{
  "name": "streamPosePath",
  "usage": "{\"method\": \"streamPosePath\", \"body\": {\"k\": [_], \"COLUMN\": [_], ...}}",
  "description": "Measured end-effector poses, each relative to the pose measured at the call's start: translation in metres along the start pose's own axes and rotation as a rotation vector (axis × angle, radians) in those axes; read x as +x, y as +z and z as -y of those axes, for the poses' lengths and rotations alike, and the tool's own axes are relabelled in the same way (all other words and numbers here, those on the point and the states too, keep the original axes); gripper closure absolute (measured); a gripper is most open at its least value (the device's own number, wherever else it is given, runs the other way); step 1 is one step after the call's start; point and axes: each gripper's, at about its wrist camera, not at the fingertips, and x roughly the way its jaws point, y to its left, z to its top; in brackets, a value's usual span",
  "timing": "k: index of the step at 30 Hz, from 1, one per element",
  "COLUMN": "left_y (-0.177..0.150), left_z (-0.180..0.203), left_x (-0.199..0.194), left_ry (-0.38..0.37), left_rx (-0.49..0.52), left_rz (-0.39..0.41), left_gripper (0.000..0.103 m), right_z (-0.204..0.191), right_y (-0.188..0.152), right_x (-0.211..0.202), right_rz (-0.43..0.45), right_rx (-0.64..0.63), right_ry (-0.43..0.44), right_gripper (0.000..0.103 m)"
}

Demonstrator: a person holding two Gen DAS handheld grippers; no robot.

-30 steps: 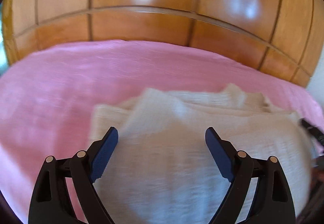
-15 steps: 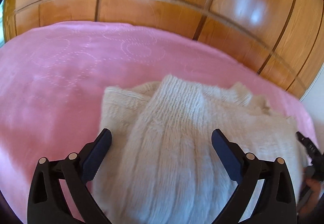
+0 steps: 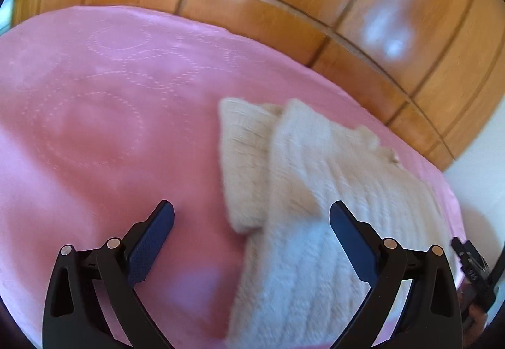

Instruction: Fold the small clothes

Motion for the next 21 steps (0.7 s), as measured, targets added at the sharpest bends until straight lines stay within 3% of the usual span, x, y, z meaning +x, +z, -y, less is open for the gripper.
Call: {"method": "streamPosePath", "body": {"k": [4, 6, 9, 13, 15, 21], "left_y": [-0.004, -0.005, -0.006, -0.003, -0.001, 0.0], "left_z": [0.015, 0.022, 0.026, 0.023, 0.024, 0.023], "left_x": [-0.001, 0.001, 0.012, 0.022, 0.026, 0.031], "left_ry": [-0.091, -0.121, -0.108, -0.099, -0.098, -0.121], "left_rx": [0.05, 0.067, 0.065, 0.023, 0.017, -0.024], "left_rz": [-0.033, -0.051, -0.079, -0.077, -0.079, -0.067], "left_gripper": [0.005, 0.005, 0.009, 0.017, 0.019, 0.019], "right_z": [-0.008, -0.007, -0.015, -0.033, -0.029, -0.025], "right_y": [-0.02, -0.028, -0.033, -0.047, -0.057, -0.062], "right_x": [-0.016, -0.02, -0.021, 0.008, 0.007, 0.008], "right_rz": [0.003, 0.0, -0.002, -0.126, -0.067, -0.057], "right_rx": [-0.05, -0.033, -0.042, -0.161, -0.102, -0.077], "right_ry": [-0.013, 0.022, 0.069, -0.009, 0.008, 0.014], "right_gripper": [0.002, 0.002, 0.002, 0.002, 0.002, 0.002]}}
